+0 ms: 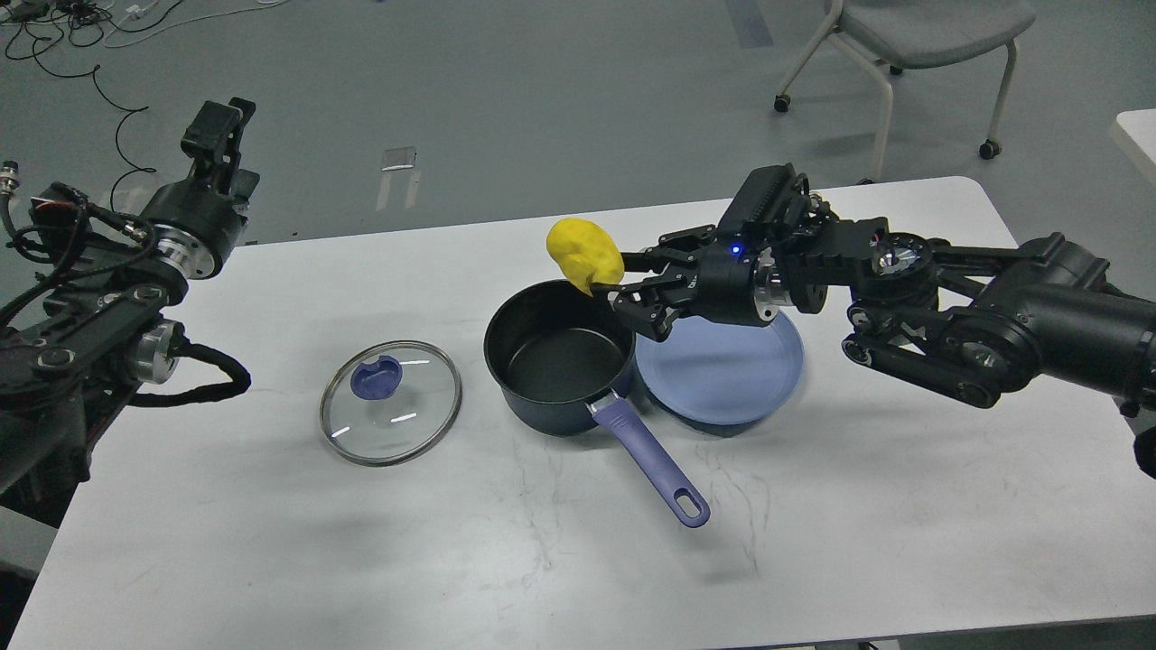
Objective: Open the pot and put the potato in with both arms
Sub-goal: 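Carry the potato over the saucepan with the right gripper, then release the potato into the saucepan and raise the right gripper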
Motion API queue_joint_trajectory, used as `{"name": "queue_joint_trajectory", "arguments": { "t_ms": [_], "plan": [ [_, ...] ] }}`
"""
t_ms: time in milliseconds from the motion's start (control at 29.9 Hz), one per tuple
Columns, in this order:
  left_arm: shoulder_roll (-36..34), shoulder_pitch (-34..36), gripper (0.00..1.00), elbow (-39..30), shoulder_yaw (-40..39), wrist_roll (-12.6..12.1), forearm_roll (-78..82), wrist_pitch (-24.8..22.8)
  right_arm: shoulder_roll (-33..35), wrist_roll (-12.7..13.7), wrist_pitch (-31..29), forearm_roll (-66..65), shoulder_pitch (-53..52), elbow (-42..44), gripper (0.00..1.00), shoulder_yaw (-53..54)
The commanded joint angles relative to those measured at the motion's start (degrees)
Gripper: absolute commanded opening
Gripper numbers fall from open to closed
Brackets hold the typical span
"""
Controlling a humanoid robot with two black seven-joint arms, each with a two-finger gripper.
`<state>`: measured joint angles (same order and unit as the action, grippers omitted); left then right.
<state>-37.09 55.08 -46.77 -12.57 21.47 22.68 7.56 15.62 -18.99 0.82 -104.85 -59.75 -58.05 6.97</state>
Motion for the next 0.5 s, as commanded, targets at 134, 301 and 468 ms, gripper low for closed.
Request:
{"name": "queue_joint_trajectory", "arguments": {
  "t_ms": [134, 301, 468],
  "plan": [
    [-0.3, -0.1, 0.98, 0.0, 0.0, 0.5, -0.1, 0.1, -2.3, 0.6, -0.6, 0.1, 0.3, 1.0, 0.66, -1.2],
    [-0.3, -0.2, 0.98, 0.0, 0.0, 0.5, -0.1, 0.1, -2.4, 0.6, 0.2, 2.2, 0.8, 0.7, 0.98, -0.5],
    [-0.3, -0.1, 0.98, 0.0, -0.1, 0.5, -0.1, 0.0, -2.4, 0.6, 0.2, 5.6, 0.7, 0.2, 1.00, -0.2]
  ]
}}
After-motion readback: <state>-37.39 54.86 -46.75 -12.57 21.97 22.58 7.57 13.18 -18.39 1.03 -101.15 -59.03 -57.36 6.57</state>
